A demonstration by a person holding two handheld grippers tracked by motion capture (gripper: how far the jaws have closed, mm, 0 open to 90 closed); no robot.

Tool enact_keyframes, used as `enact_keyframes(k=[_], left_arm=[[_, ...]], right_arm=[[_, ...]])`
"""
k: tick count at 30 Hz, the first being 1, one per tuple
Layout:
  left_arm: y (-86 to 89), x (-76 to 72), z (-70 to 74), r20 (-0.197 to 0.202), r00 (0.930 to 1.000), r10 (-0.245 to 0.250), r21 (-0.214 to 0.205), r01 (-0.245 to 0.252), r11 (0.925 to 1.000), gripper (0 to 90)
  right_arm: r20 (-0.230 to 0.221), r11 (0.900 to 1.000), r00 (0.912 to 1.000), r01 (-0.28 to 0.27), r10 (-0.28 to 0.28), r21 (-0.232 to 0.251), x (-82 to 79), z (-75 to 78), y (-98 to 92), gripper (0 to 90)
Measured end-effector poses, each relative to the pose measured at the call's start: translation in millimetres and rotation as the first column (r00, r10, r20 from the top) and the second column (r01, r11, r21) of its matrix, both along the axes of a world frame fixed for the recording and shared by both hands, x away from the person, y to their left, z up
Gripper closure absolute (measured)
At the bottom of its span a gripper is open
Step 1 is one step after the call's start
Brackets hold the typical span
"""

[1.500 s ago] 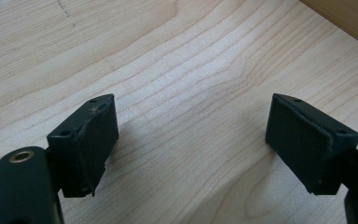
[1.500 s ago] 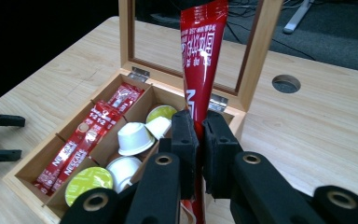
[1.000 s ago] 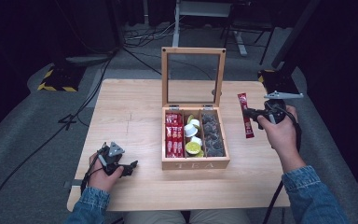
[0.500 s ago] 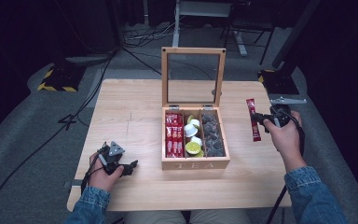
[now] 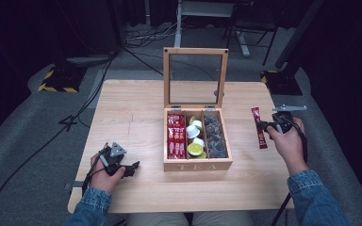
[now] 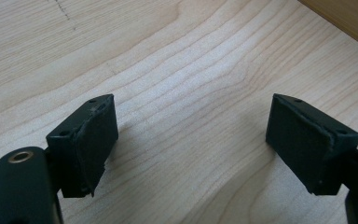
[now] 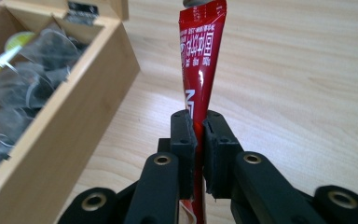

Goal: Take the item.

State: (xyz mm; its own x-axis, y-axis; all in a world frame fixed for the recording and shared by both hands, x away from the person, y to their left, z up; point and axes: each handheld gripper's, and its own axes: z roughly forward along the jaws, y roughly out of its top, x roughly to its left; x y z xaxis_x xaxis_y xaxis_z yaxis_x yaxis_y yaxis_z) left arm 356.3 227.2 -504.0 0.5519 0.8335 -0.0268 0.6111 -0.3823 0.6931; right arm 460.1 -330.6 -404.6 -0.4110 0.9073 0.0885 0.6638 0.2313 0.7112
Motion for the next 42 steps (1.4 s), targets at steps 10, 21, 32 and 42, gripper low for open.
enact_keyframes(k=[10, 21, 32, 42], left_arm=[[-0.4, 1.3, 0.1, -0.001, 1.0, 0.0, 0.002, 0.0, 1.0, 16.9], [-0.3, 1.2, 0.1, -0.001, 1.0, 0.0, 0.002, 0.0, 1.0, 16.9], [-1.0, 2.9, 0.2, -0.004, 1.0, -0.002, 0.001, 0.002, 1.0, 16.6], [-1.4, 3.5, 0.3, -0.005, 1.0, -0.003, 0.003, 0.003, 1.0, 16.5]], right_arm=[[-0.08, 0.9992, 0.9968, 0.004, -0.007, -0.039, 0.8, -18.3, -1.0, 84.0], [-0.15, 0.9991, 0.9884, 0.017, -0.023, -0.038, 2.1, -39.8, -1.9, 83.9], [-0.182, 0.999, 0.9827, 0.028, -0.034, -0.036, 3.1, -54.2, 2.6, 82.8], [-0.199, 0.9979, 0.9786, 0.044, -0.052, -0.048, 2.0, -63.7, 4.3, 76.4]])
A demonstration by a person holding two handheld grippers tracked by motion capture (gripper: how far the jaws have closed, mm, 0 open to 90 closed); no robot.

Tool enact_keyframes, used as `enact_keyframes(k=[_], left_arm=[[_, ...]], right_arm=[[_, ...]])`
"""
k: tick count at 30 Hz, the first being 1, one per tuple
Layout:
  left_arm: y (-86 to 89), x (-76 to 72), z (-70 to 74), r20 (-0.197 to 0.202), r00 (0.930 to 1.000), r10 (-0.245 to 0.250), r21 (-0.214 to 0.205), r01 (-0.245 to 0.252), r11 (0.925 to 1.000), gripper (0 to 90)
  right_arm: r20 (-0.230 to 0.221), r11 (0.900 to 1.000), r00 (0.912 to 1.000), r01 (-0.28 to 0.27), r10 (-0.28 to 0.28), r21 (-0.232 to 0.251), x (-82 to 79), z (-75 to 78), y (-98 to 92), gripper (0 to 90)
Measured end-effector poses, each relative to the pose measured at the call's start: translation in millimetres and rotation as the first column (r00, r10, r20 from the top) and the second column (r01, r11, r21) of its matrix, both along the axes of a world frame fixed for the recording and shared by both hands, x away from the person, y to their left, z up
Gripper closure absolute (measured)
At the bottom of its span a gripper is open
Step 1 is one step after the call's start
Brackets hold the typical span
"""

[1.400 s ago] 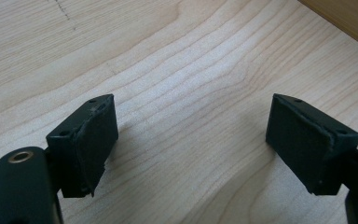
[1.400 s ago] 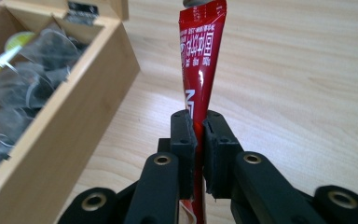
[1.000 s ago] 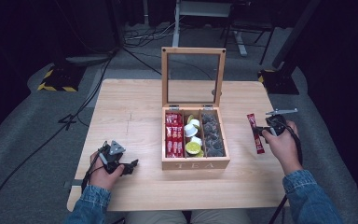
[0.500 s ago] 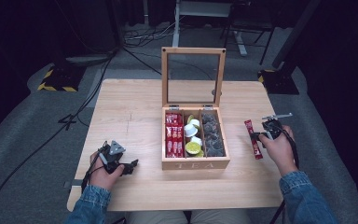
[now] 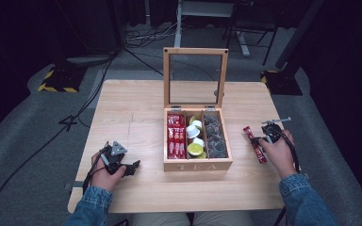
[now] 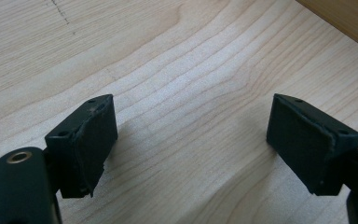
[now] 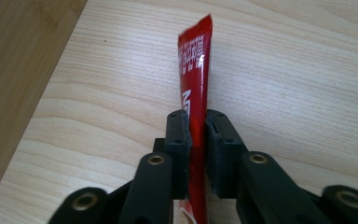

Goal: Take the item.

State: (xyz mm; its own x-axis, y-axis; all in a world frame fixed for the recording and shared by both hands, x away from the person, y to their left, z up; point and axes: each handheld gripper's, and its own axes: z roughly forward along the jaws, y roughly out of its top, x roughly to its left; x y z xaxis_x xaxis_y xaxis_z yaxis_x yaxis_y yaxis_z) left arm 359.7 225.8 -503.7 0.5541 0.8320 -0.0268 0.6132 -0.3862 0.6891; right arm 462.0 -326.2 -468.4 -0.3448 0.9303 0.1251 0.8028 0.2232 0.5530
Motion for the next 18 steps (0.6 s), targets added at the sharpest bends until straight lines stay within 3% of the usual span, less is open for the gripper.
enact_keyframes(k=[3, 5, 8, 9, 10, 12, 18], left_arm=[[-0.3, 0.6, 0.2, -0.001, 1.0, -0.002, 0.002, 0.002, 1.0, 16.5], [-0.3, 0.7, 0.1, -0.001, 1.0, -0.002, 0.002, 0.002, 1.0, 16.5], [-0.4, 1.3, -0.1, 0.001, 1.0, -0.005, 0.0, 0.005, 1.0, 16.5], [-0.4, 1.3, -0.1, 0.001, 1.0, -0.005, 0.0, 0.005, 1.0, 16.4], [-1.0, 2.0, -0.3, 0.005, 1.0, -0.002, -0.001, 0.002, 1.0, 16.4], [-1.3, 2.3, -0.3, 0.003, 1.0, -0.002, -0.001, 0.002, 1.0, 16.4], [-3.1, 4.7, -0.5, 0.004, 1.0, -0.004, -0.005, 0.004, 1.0, 16.3]], right_arm=[[0.031, 1.0, 0.9995, 0.002, -0.003, 0.004, -1.3, 0.6, 1.1, 63.1], [0.044, 1.0, 0.999, 0.001, -0.002, 0.003, -1.8, 1.8, 1.0, 60.3], [0.121, 0.9996, 0.9927, -0.01, 0.007, 0.027, -4.0, 11.1, 1.5, 48.4], [0.121, 0.9996, 0.9927, -0.01, 0.007, 0.027, -4.0, 11.1, 1.5, 48.4], [0.163, 0.9993, 0.9865, -0.02, 0.015, 0.033, -5.9, 19.2, 2.9, 46.0], [0.177, 0.9991, 0.984, -0.023, 0.017, 0.036, -6.8, 22.5, 3.5, 45.8], [0.294, 0.9956, 0.9554, -0.049, 0.023, 0.08, -16.7, 52.5, 10.8, 44.1]])
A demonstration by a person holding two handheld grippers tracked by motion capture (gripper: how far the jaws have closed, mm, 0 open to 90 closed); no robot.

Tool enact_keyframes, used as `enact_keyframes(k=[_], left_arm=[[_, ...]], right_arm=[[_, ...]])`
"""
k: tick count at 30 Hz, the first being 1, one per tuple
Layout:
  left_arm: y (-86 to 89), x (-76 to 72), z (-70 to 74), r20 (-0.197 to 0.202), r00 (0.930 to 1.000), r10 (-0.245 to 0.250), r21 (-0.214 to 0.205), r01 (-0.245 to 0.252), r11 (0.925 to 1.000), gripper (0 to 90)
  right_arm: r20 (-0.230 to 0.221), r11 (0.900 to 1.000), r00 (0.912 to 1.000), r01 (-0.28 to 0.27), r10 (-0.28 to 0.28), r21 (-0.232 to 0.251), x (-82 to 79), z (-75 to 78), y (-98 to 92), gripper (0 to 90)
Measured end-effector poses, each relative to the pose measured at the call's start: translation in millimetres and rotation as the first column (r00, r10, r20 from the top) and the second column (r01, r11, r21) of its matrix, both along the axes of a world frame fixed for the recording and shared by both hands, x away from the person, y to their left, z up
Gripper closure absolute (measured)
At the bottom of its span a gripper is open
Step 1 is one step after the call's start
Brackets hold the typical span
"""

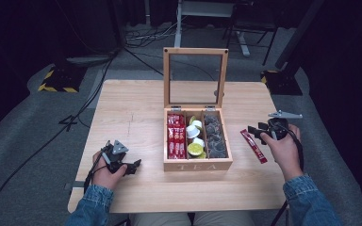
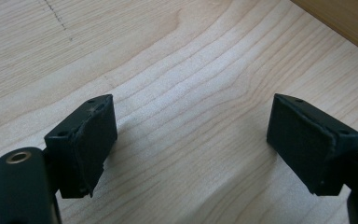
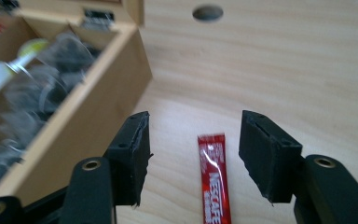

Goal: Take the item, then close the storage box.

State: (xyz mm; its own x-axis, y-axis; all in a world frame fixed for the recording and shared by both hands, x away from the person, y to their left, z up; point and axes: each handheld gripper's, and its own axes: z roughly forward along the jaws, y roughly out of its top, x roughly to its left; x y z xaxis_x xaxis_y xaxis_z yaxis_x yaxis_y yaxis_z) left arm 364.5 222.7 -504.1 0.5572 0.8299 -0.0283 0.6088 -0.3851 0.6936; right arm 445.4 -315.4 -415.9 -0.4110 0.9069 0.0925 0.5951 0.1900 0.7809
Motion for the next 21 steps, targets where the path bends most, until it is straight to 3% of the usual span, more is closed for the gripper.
enact_keyframes(k=[1, 8, 14, 21], left_arm=[[-0.3, 0.4, 0.0, 0.001, 1.0, 0.0, 0.002, 0.0, 1.0, 16.3], [-0.5, 0.5, -0.1, 0.004, 1.0, 0.001, 0.001, -0.001, 1.0, 16.3], [-0.3, 0.7, 0.2, 0.0, 1.0, 0.0, 0.002, 0.0, 1.0, 16.3], [-0.3, 0.7, 0.2, 0.0, 1.0, 0.0, 0.002, 0.0, 1.0, 16.3]], right_arm=[[0.038, 0.9998, 0.9991, -0.016, 0.016, 0.012, -3.0, 9.7, 3.1, 44.2], [0.13, 0.9972, 0.9898, -0.065, 0.06, 0.037, -8.6, 40.2, 17.3, 43.8], [0.173, 0.9936, 0.9815, -0.095, 0.083, 0.06, -6.1, 60.3, 28.7, 43.5], [0.206, 0.9918, 0.9733, -0.114, 0.1, 0.056, 0.4, 77.6, 39.2, 43.2]])
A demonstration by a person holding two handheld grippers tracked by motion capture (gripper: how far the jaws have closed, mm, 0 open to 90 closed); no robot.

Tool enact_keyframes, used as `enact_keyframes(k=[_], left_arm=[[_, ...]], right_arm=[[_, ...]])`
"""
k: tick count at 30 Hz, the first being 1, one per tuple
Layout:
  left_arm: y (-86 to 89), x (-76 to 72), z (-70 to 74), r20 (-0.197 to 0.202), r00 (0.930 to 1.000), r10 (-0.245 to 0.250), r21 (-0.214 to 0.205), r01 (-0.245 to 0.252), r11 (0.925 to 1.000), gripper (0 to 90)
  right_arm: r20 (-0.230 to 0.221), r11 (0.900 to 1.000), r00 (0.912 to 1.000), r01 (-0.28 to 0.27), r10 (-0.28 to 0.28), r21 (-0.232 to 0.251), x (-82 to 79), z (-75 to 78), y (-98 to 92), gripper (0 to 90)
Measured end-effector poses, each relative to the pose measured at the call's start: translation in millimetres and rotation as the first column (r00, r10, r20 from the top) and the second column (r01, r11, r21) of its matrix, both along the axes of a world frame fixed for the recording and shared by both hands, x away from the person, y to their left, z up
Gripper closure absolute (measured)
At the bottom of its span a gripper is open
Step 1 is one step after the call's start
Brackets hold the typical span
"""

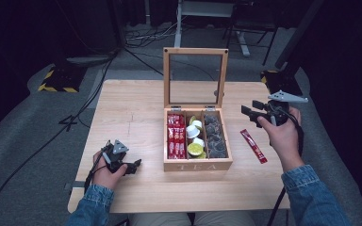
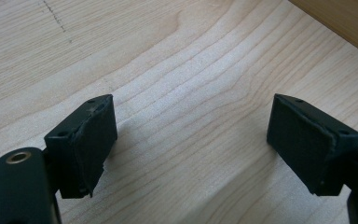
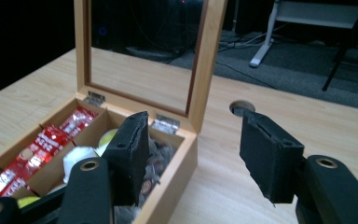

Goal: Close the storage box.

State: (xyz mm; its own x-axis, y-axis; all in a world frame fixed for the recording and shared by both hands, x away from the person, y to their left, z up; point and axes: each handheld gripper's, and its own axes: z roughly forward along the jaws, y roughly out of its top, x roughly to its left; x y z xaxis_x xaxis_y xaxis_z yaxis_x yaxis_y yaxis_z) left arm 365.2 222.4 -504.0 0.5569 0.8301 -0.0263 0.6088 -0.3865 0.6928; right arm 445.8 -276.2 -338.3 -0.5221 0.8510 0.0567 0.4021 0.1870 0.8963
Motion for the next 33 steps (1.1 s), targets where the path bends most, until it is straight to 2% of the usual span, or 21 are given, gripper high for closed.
enact_keyframes(k=[4, 11, 14, 16, 18, 21, 25, 28, 29, 30, 33], left_arm=[[-0.1, 0.0, 0.0, 0.001, 1.0, 0.0, 0.0, 0.0, 1.0, 16.3], [0.0, 0.0, 0.0, 0.0, 1.0, 0.0, 0.001, 0.0, 1.0, 16.3], [0.4, 0.2, 0.0, -0.001, 0.9999, 0.01, -0.002, -0.01, 0.9999, 16.4], [0.5, 0.3, -0.1, 0.0, 0.9999, 0.013, -0.002, -0.013, 0.9999, 16.3], [0.7, 0.3, 0.1, -0.002, 0.9998, 0.018, 0.0, -0.018, 0.9998, 16.3], [0.7, 0.3, 0.1, -0.002, 0.9998, 0.018, 0.001, -0.018, 0.9998, 16.3], [0.7, 0.3, 0.1, -0.002, 0.9998, 0.018, 0.001, -0.018, 0.9998, 16.3], [0.9, 0.3, 0.2, -0.002, 0.9999, 0.016, 0.003, -0.016, 0.9999, 16.3], [0.9, 0.3, 0.2, -0.002, 0.9999, 0.016, 0.003, -0.016, 0.9999, 16.3], [0.9, 0.4, 0.2, -0.002, 0.9999, 0.015, 0.003, -0.015, 0.9999, 16.3], [0.8, 0.4, 0.2, -0.002, 0.9999, 0.016, 0.003, -0.016, 0.9999, 16.3]], right_arm=[[0.024, 0.9999, 0.9996, -0.015, 0.015, -0.005, 8.5, 13.0, 9.5, 43.2], [0.045, 0.9998, 0.9988, -0.02, 0.02, 0.005, 24.9, 25.2, 18.1, 43.2], [0.054, 0.9996, 0.9985, 0.014, -0.012, -0.025, 39.8, 33.6, 23.9, 42.7], [0.053, 0.9996, 0.9985, 0.016, -0.014, -0.024, 43.0, 35.2, 24.8, 42.7], [0.053, 0.9999, 0.9986, 0.007, -0.006, -0.009, 53.7, 39.9, 28.0, 42.6], [0.063, 0.9999, 0.998, -0.001, 0.002, -0.015, 68.9, 44.2, 33.5, 42.1], [0.062, 0.9999, 0.9981, 0.004, -0.003, -0.01, 80.9, 45.6, 37.6, 41.3], [0.045, 0.9993, 0.9984, 0.035, -0.034, -0.014, 95.6, 45.3, 40.0, 42.1], [0.045, 0.9993, 0.9984, 0.035, -0.034, -0.014, 95.6, 45.3, 40.0, 42.1], [0.036, 0.9994, 0.9988, 0.034, -0.034, 0.005, 103.8, 45.5, 41.0, 42.1], [0.036, 0.9994, 0.9988, 0.034, -0.034, 0.012, 112.8, 45.7, 42.9, 42.1]])
